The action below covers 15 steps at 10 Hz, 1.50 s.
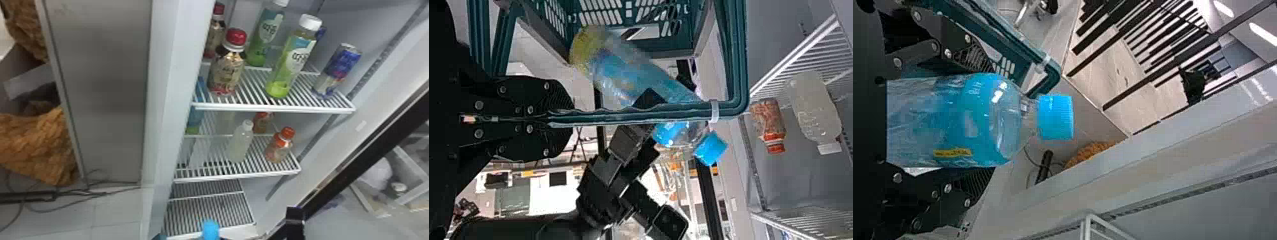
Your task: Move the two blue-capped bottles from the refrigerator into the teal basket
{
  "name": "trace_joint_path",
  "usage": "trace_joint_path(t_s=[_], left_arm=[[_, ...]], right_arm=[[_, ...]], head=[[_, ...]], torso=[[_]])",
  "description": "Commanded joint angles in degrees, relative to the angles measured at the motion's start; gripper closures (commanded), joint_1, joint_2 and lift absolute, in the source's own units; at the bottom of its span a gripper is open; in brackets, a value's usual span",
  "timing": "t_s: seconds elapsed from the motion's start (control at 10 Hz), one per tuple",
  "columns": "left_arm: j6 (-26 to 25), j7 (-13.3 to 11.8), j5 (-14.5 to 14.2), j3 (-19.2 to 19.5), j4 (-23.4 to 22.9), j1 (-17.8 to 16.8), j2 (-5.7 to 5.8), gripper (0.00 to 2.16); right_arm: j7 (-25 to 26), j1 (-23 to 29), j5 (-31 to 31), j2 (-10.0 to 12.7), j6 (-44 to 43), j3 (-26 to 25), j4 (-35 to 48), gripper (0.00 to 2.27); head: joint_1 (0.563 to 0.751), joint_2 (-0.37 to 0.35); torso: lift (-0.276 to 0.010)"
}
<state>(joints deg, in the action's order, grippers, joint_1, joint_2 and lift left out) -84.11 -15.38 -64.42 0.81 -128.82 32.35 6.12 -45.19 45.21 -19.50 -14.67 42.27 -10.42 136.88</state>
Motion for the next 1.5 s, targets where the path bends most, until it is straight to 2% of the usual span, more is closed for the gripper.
trace_joint_path(t_s=[0.0,0.4,0.7,1.0,1.4], left_arm=[[0.0,0.0,0.0,0.1,0.1,0.1,-0.05,1.17],[0.0,0.0,-0.1,0.2,0.1,0.1,-0.05,1.17],[0.0,0.0,-0.2,0.2,0.1,0.3,-0.14,1.17],[0.0,-0.1,-0.4,0.2,0.1,0.3,-0.23,1.17],[0.0,-0.2,-0.1,0.8,0.1,0.7,-0.32,1.17]], right_arm=[[-0.3,-0.6,-0.2,0.2,-1.4,0.2,-1.5,0.45],[-1.3,-0.6,0.3,0.5,-7.8,0.0,-1.4,0.43],[-0.7,-1.8,2.1,3.6,-13.0,-3.0,-2.0,0.43],[2.2,-4.4,2.4,5.3,-20.2,-4.1,-6.2,0.44],[4.7,-8.9,5.0,4.8,-26.8,-4.3,-12.5,0.45]], head=[[0.695,-0.350],[0.695,-0.350],[0.695,-0.350],[0.695,-0.350],[0.695,-0.350]], torso=[[-0.168],[-0.168],[-0.168],[-0.168],[-0.168]])
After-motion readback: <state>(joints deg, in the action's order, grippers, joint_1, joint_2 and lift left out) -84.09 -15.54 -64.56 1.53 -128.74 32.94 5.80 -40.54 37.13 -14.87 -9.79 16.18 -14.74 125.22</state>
